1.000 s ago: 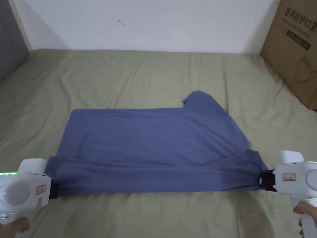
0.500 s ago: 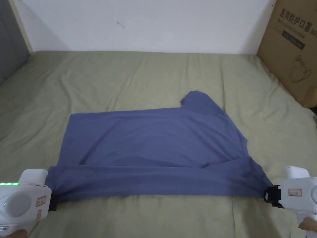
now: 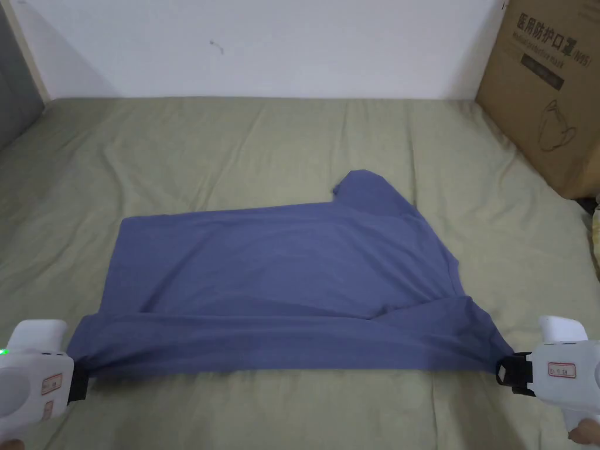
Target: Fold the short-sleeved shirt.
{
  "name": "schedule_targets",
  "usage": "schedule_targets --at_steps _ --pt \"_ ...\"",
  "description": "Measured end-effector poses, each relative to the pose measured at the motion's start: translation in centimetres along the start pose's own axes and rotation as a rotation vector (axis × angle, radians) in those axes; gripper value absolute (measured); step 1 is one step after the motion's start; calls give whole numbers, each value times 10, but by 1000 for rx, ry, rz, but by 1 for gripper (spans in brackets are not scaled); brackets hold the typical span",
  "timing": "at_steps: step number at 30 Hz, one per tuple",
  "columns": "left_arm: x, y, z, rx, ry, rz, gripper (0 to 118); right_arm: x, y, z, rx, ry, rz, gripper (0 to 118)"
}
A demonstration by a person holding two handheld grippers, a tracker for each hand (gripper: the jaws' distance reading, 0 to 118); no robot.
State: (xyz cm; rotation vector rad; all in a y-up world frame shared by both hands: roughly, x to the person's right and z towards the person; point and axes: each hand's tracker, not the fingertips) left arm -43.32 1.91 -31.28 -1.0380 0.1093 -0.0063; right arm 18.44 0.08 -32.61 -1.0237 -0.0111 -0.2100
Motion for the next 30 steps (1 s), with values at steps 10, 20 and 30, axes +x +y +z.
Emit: schedule_targets --at_steps 10,20,30 --pt "-42 -15 16 21 36 92 2 -4 -24 20 -14 2 20 3" --pt "-22 -15 22 63 -5 62 3 -5 -17 12 -9 -68 64 61" --pt "3 25 53 190 -108 93 104 -23 31 37 145 34 72 74"
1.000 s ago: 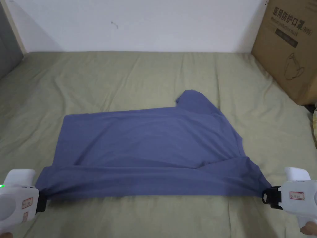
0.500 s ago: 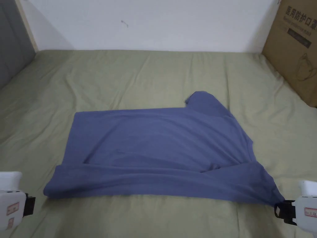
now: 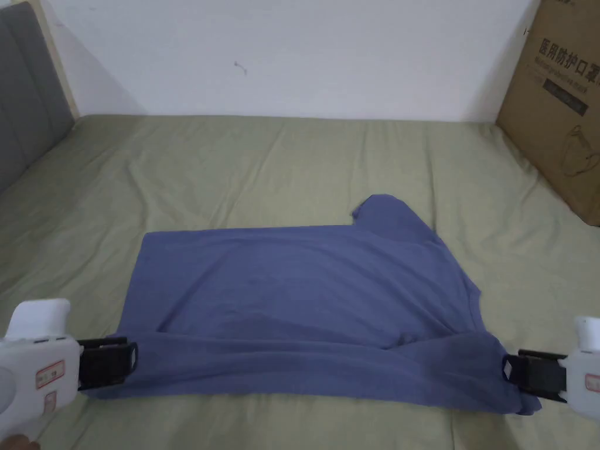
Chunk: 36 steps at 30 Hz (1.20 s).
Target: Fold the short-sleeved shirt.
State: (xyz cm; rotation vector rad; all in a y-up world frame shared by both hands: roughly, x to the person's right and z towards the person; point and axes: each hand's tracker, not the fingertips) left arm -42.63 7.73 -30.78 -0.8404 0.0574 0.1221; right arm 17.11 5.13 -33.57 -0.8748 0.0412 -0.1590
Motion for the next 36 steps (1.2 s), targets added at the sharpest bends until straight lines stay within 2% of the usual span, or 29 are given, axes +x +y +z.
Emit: schedule_targets --at_steps 1,2,3,4,5,6,10,17,18,19,20,21,28,34,36 --pt "4 3 -2 4 -6 0 91 -4 5 -3 3 18 -1 64" --pt "9 5 -5 15 -15 -1 71 -9 11 -8 6 24 2 45" --pt "14 7 -10 15 -13 -2 41 -15 14 -15 6 16 6 22" --pt "19 8 -15 10 -11 -1 6 -21 17 -22 7 8 12 5" --pt "24 8 -20 0 -4 0 2 -25 19 -28 3 18 18 3" --pt "26 9 -24 2 -9 -2 2 -31 21 -34 -15 45 22 1" --pt "36 17 -42 -12 -12 3 0 -44 35 -62 -38 47 23 1" --pt "38 47 -71 -25 0 10 0 -40 105 -113 -27 80 -21 2" --pt "38 51 -76 -29 5 7 0 -42 121 -118 -32 82 -15 16" --pt "38 55 -79 -31 12 7 0 -43 136 -127 -32 67 -3 55" --pt "39 59 -83 -31 16 6 0 -42 151 -138 -20 48 19 82" --pt "39 62 -88 -35 17 6 0 -41 167 -152 -29 31 58 86" --pt "38 72 -120 -78 26 13 0 -36 244 -254 -95 -48 92 86" --pt "38 71 -140 -114 39 23 0 -37 249 -315 -149 -93 106 86" --pt "40 71 -143 -125 49 19 0 -36 246 -329 -197 -82 100 84"
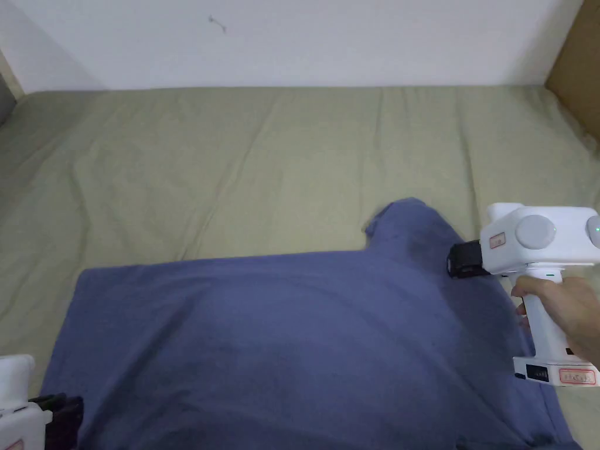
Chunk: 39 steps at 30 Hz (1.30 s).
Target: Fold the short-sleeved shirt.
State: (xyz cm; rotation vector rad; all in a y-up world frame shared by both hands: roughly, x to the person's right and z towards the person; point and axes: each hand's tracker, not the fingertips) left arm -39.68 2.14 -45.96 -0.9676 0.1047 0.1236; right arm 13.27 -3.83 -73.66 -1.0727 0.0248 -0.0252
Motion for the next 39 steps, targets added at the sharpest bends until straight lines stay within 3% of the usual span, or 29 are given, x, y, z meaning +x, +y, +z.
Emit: schedule_targets --at_steps 3,4,6,7,16,17,19,20,21,22,23,24,31,34,36,38,39 --pt "0 0 -3 -12 5 -1 0 -2 -2 2 -5 10 18 77" --pt "-1 1 -3 -13 6 0 0 -3 0 5 -8 11 17 64" --pt "0 2 -3 -12 9 2 0 -6 0 14 22 -17 42 13" --pt "0 2 -3 -9 9 5 0 -8 0 15 22 -40 62 8" --pt "-11 32 -16 -9 -19 26 1 -10 4 48 65 16 71 5" --pt "-14 40 -22 -7 -19 22 7 -8 4 48 66 18 60 5" --pt "-16 61 -34 20 45 20 38 0 7 46 62 46 29 5" --pt "-20 74 -44 18 34 13 47 1 6 46 62 43 30 5" --pt "-25 87 -54 18 29 14 47 1 5 46 63 43 30 5" --pt "-27 97 -61 19 35 19 79 3 6 45 62 44 33 5" --pt "-30 110 -72 18 35 23 97 3 5 44 64 44 35 5" --pt "-35 125 -85 18 29 35 105 4 5 43 63 45 39 5" --pt "-43 172 -152 -9 67 35 103 9 6 42 64 52 55 5" --pt "-41 166 -179 -113 31 79 89 10 5 41 64 55 61 5" --pt "-36 166 -174 -75 64 60 85 11 5 40 61 57 61 5" --pt "-31 167 -165 -41 83 32 47 12 4 45 65 68 45 5" --pt "-31 168 -161 -39 80 32 18 12 4 48 71 73 41 5"
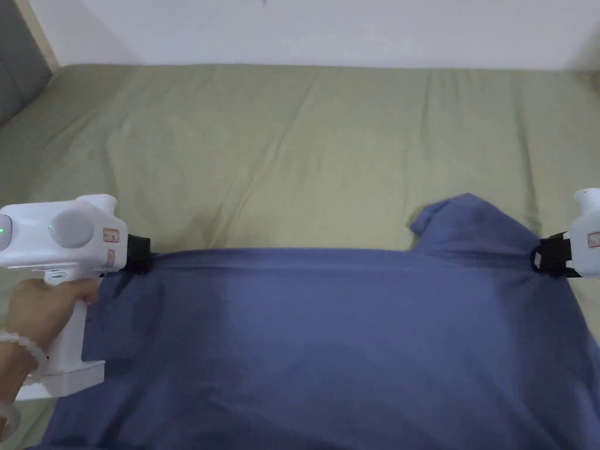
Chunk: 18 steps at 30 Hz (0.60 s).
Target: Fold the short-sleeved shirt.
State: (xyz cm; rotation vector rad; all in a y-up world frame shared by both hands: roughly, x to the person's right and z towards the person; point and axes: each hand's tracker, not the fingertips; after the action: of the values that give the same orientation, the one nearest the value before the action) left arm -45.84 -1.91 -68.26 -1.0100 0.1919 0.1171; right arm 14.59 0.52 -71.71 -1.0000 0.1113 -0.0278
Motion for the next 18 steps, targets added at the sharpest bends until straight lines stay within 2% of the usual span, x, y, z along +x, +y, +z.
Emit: schedule_targets --at_steps 1,2,5,9,11,14,18 --pt "-4 4 3 -6 -34 11 1 -1 0 4 4 3 -4 5" --pt "-2 6 8 -32 -68 20 1 -1 0 11 5 9 -5 5" --pt "7 6 33 -1 -34 -48 1 -4 -1 35 34 9 1 5" --pt "-3 6 96 91 -76 -49 1 -4 -6 88 91 41 -23 5" --pt "-11 3 135 140 -98 -46 1 -5 -15 115 113 31 -7 5" --pt "-22 -12 192 198 -123 -52 1 -5 -37 159 140 19 13 5" --pt "-34 -53 249 235 -151 -86 1 -2 -87 212 177 36 -11 5"
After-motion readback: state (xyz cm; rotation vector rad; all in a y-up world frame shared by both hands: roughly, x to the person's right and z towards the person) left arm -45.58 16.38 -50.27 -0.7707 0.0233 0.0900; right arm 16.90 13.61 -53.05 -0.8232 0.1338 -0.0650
